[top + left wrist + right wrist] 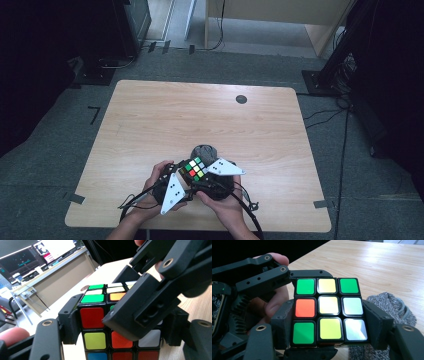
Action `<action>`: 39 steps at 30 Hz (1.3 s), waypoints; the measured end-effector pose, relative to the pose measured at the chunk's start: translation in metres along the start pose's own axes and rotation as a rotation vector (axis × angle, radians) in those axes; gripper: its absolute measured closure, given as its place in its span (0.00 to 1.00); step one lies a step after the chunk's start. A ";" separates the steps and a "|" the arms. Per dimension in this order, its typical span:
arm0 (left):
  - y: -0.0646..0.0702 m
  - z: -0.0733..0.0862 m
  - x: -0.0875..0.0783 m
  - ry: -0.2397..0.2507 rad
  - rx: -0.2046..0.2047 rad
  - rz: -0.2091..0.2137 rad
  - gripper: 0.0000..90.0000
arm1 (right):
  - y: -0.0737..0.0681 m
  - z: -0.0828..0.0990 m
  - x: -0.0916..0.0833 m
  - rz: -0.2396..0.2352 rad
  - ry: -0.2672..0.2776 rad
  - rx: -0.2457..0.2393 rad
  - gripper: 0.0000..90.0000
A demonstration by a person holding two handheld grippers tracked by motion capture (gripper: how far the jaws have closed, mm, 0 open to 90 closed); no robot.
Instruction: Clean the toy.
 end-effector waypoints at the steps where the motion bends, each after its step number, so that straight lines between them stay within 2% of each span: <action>1: -0.001 -0.001 -0.001 0.005 -0.008 0.002 0.36 | 0.000 -0.001 0.000 -0.012 0.008 0.004 0.38; 4: -0.005 0.000 -0.002 0.000 -0.021 -0.004 0.36 | -0.001 -0.006 -0.003 -0.043 0.032 0.016 0.34; 6: -0.009 0.002 -0.003 -0.005 -0.028 -0.013 0.37 | 0.002 -0.013 -0.009 -0.080 0.075 0.041 0.31; 8: -0.017 0.000 -0.005 0.010 -0.081 -0.018 0.37 | 0.007 -0.020 -0.015 -0.095 0.116 0.069 0.31; 10: -0.025 -0.001 -0.008 0.022 -0.125 -0.021 0.37 | 0.019 -0.027 -0.024 -0.080 0.164 0.110 0.31; 14: -0.041 -0.004 -0.014 0.056 -0.251 -0.009 0.37 | 0.038 -0.027 -0.030 -0.029 0.181 0.143 0.32; 16: -0.047 -0.007 -0.017 0.077 -0.309 0.002 0.37 | 0.040 -0.024 -0.028 -0.019 0.174 0.127 0.34; 20: -0.060 -0.014 -0.024 0.129 -0.445 0.012 0.37 | 0.037 -0.014 -0.018 0.006 0.162 0.045 0.36; 21: -0.063 -0.015 -0.025 0.138 -0.474 0.014 0.37 | 0.035 -0.010 -0.015 0.002 0.157 0.035 0.36; 22: -0.067 -0.016 -0.026 0.154 -0.523 0.016 0.37 | 0.033 -0.007 -0.012 -0.005 0.153 0.031 0.36; 24: -0.070 -0.018 -0.027 0.163 -0.572 0.015 0.37 | 0.022 -0.001 -0.003 -0.046 0.143 0.017 0.34; 28: -0.065 -0.025 -0.026 0.180 -0.613 0.032 0.37 | 0.000 -0.003 0.001 -0.095 0.167 -0.020 0.31; 31: -0.056 -0.030 -0.022 0.178 -0.643 0.050 0.37 | -0.006 -0.006 0.001 -0.090 0.185 -0.028 0.27; 35: -0.043 -0.034 -0.017 0.161 -0.709 0.086 0.37 | -0.007 -0.007 0.000 -0.049 0.193 -0.054 0.24; 39: -0.032 -0.036 -0.012 0.136 -0.719 0.103 0.37 | -0.009 -0.009 -0.003 -0.003 0.207 -0.115 0.27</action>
Point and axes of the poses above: each handheld gripper's, and its own axes: x roughly forward along the jaws, z roughly out of its underside, y roughly to its right, the point moved 10 cm from there along x, roughly forward along the jaws, and after that the axes turned 9 degrees about -x, right-handed, at the moved point
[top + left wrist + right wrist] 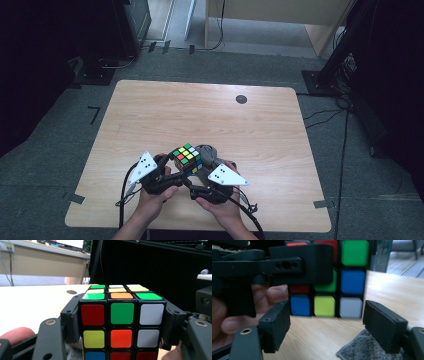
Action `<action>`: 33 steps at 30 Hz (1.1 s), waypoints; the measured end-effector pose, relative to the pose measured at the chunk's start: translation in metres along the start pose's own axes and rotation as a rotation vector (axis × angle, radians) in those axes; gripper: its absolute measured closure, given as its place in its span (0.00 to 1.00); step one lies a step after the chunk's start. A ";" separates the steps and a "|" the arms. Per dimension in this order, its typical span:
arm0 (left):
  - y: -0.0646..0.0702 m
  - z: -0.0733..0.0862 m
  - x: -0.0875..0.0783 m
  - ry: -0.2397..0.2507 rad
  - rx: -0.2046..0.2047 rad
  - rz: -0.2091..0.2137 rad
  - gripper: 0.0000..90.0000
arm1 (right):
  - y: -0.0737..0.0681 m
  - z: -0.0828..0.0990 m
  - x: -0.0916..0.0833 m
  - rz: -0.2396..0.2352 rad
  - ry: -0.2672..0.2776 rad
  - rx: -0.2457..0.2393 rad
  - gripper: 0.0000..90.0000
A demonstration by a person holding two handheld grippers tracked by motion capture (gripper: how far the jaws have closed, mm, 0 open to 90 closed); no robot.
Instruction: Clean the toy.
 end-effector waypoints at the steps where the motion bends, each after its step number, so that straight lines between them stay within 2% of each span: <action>1: 0.001 0.001 0.001 -0.003 -0.014 0.003 0.37 | 0.000 0.000 0.000 0.007 0.001 -0.011 0.28; 2: 0.002 0.002 0.002 -0.010 -0.032 0.010 0.37 | 0.000 0.000 0.000 0.020 0.000 -0.025 0.30; 5: 0.003 0.003 0.003 -0.016 -0.040 0.014 0.37 | 0.000 0.001 -0.001 0.070 -0.007 -0.063 0.35; 8: 0.002 0.003 0.003 -0.022 -0.057 0.028 0.36 | 0.001 0.001 -0.002 0.074 0.000 -0.067 0.37; 11: 0.001 0.002 0.002 -0.034 -0.039 0.035 0.35 | 0.001 0.001 -0.002 0.069 -0.005 -0.066 0.37; 13: 0.000 -0.001 0.001 -0.028 -0.037 0.048 0.32 | 0.002 0.002 -0.003 0.055 -0.010 -0.057 0.38; 16: -0.006 -0.008 -0.003 -0.006 -0.038 0.037 0.28 | 0.010 0.003 -0.004 0.058 -0.017 -0.032 0.38; 17: -0.009 -0.009 -0.004 -0.013 -0.020 0.029 0.26 | 0.012 0.003 -0.004 0.053 -0.018 -0.025 0.38; 20: -0.014 -0.009 -0.005 -0.022 0.007 0.026 0.21 | 0.017 0.005 -0.004 0.040 -0.041 -0.033 0.38; 22: -0.017 -0.011 -0.006 -0.009 0.010 0.017 0.21 | 0.018 0.008 -0.003 0.031 -0.060 -0.044 0.38; 25: -0.023 -0.020 -0.012 0.028 -0.015 0.014 0.21 | 0.025 0.015 -0.001 0.043 -0.094 -0.038 0.38; 29: -0.032 -0.026 -0.018 0.056 -0.018 0.000 0.21 | 0.038 0.018 -0.003 0.060 -0.112 -0.008 0.38; 33: -0.040 -0.023 -0.020 0.032 0.029 0.000 0.22 | 0.048 0.010 -0.009 0.058 -0.086 0.023 0.38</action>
Point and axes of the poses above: each handheld gripper's, and its own axes: x roughly forward along the jaws, z roughly out of its underside, y roughly to its right, the point moved 10 cm from there along x, roughly forward along the jaws, and after that the axes turned 9 degrees about -x, right-handed, at the moved point
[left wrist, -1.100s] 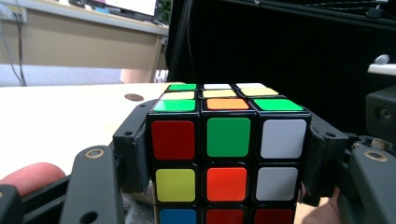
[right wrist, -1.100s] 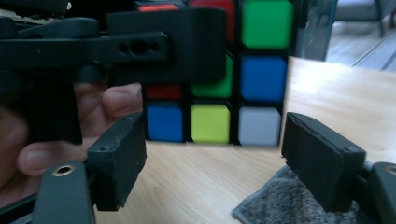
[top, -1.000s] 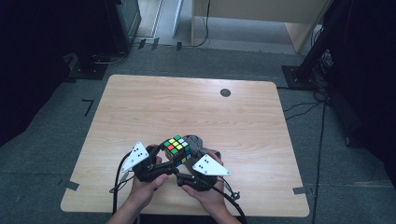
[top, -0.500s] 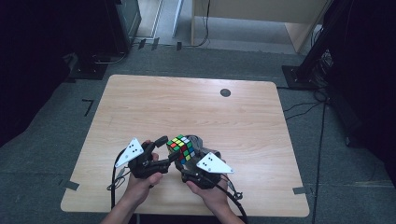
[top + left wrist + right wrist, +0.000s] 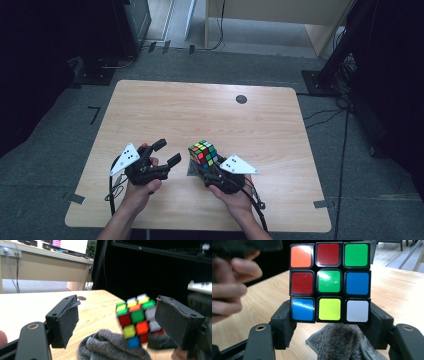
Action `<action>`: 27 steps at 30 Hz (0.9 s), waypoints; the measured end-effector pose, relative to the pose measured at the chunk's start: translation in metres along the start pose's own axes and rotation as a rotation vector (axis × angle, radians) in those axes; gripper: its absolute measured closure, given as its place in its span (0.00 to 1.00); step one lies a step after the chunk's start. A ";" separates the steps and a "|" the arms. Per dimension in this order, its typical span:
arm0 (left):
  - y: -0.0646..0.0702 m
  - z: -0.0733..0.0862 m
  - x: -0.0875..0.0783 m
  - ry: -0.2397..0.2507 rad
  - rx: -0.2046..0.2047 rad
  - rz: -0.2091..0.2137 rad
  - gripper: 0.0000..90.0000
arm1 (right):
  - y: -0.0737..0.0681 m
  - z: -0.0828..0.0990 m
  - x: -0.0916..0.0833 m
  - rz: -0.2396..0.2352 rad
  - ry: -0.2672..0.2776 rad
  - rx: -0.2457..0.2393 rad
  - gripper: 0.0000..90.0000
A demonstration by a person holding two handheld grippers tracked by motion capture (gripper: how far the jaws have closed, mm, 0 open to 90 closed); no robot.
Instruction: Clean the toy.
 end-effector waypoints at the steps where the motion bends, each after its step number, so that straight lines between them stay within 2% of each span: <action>1: -0.002 0.004 0.000 -0.018 0.037 -0.010 0.22 | 0.001 -0.002 -0.001 -0.003 0.004 0.007 0.38; 2: -0.004 0.007 0.001 -0.035 0.066 -0.019 0.22 | 0.003 -0.004 -0.003 -0.010 0.007 0.021 0.38; 5: -0.006 0.015 0.004 -0.072 0.119 -0.034 0.22 | 0.006 -0.009 -0.006 -0.025 0.021 0.053 0.38; 7: -0.005 0.021 0.006 -0.093 0.177 -0.045 0.22 | 0.007 -0.011 -0.008 -0.046 0.029 0.078 0.38; 10: 0.000 0.034 0.010 -0.142 0.323 -0.073 0.22 | 0.006 -0.016 -0.010 -0.087 0.040 0.123 0.38; 12: 0.003 0.041 0.013 -0.151 0.397 -0.086 0.23 | 0.003 -0.019 -0.012 -0.135 0.044 0.164 0.38; 15: 0.008 0.047 0.016 -0.160 0.454 -0.081 0.24 | 0.000 -0.023 -0.013 -0.177 0.038 0.211 0.38; 18: 0.010 0.052 0.017 -0.169 0.509 -0.081 0.25 | -0.006 -0.027 -0.016 -0.249 0.033 0.273 0.38; 22: 0.015 0.056 0.018 -0.169 0.569 -0.077 0.25 | -0.014 -0.027 -0.015 -0.341 0.000 0.343 0.38; 27: 0.017 0.055 0.018 -0.152 0.605 -0.084 0.25 | -0.020 -0.018 -0.009 -0.384 -0.084 0.378 0.38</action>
Point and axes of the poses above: each handheld gripper's, and its own axes: x roughly forward along the jaws, z roughly out of its underside, y roughly to its right, the point moved 10 cm from there along x, roughly forward along the jaws, and after that the axes turned 9 degrees about -x, right-handed, at the moved point
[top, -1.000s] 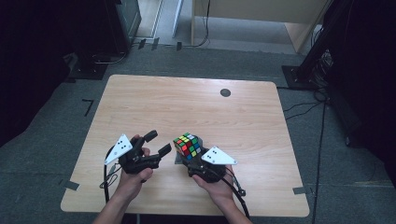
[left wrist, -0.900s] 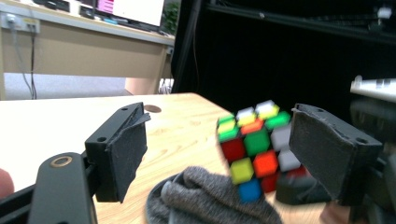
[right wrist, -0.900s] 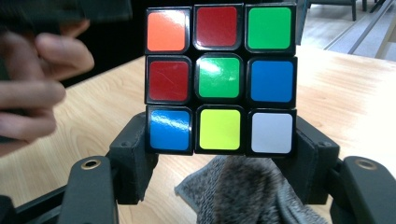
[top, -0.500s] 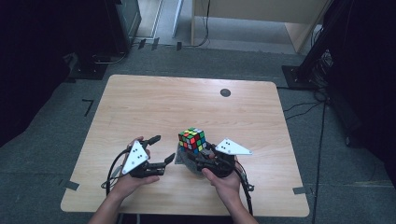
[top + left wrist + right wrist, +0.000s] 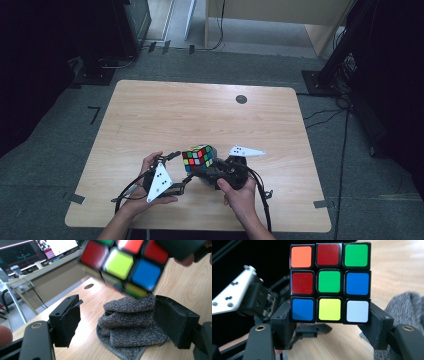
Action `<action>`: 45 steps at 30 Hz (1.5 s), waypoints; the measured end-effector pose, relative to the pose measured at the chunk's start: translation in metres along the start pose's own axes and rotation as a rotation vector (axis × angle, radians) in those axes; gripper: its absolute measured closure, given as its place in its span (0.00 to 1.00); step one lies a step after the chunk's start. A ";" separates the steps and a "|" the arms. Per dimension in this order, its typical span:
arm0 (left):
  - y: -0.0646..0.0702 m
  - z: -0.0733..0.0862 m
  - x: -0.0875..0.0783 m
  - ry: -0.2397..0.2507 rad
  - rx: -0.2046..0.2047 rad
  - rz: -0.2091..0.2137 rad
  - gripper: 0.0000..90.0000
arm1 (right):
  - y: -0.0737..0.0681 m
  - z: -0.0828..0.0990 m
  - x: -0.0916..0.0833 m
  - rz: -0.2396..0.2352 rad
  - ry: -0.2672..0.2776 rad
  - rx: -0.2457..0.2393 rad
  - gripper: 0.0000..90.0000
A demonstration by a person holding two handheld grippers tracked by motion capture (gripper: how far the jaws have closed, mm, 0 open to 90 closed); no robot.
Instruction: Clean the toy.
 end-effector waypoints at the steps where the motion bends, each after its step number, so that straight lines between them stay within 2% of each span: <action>1: 0.000 0.000 0.000 0.004 0.009 0.000 0.25 | 0.000 0.002 0.001 -0.004 -0.012 0.010 0.38; 6: 0.005 0.000 0.000 0.014 0.057 0.004 0.25 | -0.003 0.008 0.007 -0.053 -0.068 0.039 0.38; 10: 0.009 0.000 0.000 0.021 0.076 0.019 0.27 | -0.002 0.016 0.012 -0.075 -0.125 0.065 0.38; 13: 0.011 0.001 -0.002 0.026 0.082 0.035 0.31 | -0.002 0.018 0.013 -0.087 -0.142 0.082 0.38; 15: 0.011 0.000 -0.002 0.032 0.080 0.041 0.36 | 0.001 0.017 0.012 -0.086 -0.137 0.095 0.37; 17: 0.012 0.000 -0.002 0.030 0.066 0.040 0.36 | 0.003 0.016 0.011 -0.090 -0.129 0.101 0.37; 21: 0.006 0.001 -0.002 0.018 0.034 0.025 0.37 | 0.005 0.013 0.009 -0.064 -0.096 0.064 0.31; 22: 0.006 0.001 -0.002 0.018 0.034 0.025 0.37 | 0.007 0.010 0.007 -0.050 -0.068 0.046 0.30; 23: -0.001 0.002 -0.002 0.015 -0.002 0.005 0.37 | 0.008 0.006 0.004 -0.041 -0.034 0.040 0.30; 26: -0.015 0.004 -0.004 0.005 -0.071 -0.029 0.37 | 0.016 -0.008 -0.009 0.028 0.102 0.000 0.30; 28: -0.023 0.006 -0.004 -0.007 -0.111 -0.049 0.37 | 0.026 -0.011 -0.014 0.098 0.145 -0.032 0.29; 30: -0.030 0.008 -0.004 -0.017 -0.149 -0.076 0.37 | 0.040 -0.004 -0.012 0.219 0.111 -0.108 0.27; 31: -0.033 0.009 -0.004 -0.020 -0.168 -0.084 0.37 | 0.051 0.003 -0.008 0.317 0.073 -0.171 0.29; 32: -0.035 0.009 -0.004 -0.022 -0.186 -0.087 0.37 | 0.058 0.010 -0.004 0.371 0.044 -0.221 0.30; 34: -0.037 0.009 -0.004 -0.022 -0.211 -0.088 0.37 | 0.066 0.022 0.005 0.443 -0.009 -0.306 0.33; 35: -0.037 0.009 -0.005 -0.023 -0.221 -0.083 0.37 | 0.070 0.031 0.012 0.474 -0.064 -0.349 0.33; 37: -0.037 0.008 -0.004 -0.025 -0.243 -0.074 0.37 | 0.074 0.045 0.022 0.499 -0.166 -0.398 0.33; 38: -0.037 0.008 -0.004 -0.024 -0.251 -0.071 0.37 | 0.077 0.051 0.024 0.515 -0.205 -0.407 0.34; 40: -0.037 0.008 -0.005 -0.025 -0.271 -0.054 0.37 | 0.081 0.059 0.027 0.528 -0.256 -0.397 0.37; 43: -0.035 0.006 -0.005 -0.027 -0.305 -0.008 0.37 | 0.088 0.068 0.027 0.532 -0.300 -0.370 0.49; 45: -0.035 0.006 -0.005 -0.029 -0.313 0.003 0.37 | 0.090 0.068 0.024 0.525 -0.291 -0.348 0.64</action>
Point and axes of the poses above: each handheld gripper's, and its own axes: x roughly forward along the jaws, z roughly out of its underside, y roughly to its right, the point moved 10 cm from there along x, roughly forward along the jaws, and after that the axes turned 9 degrees about -x, right-handed, at the moved point
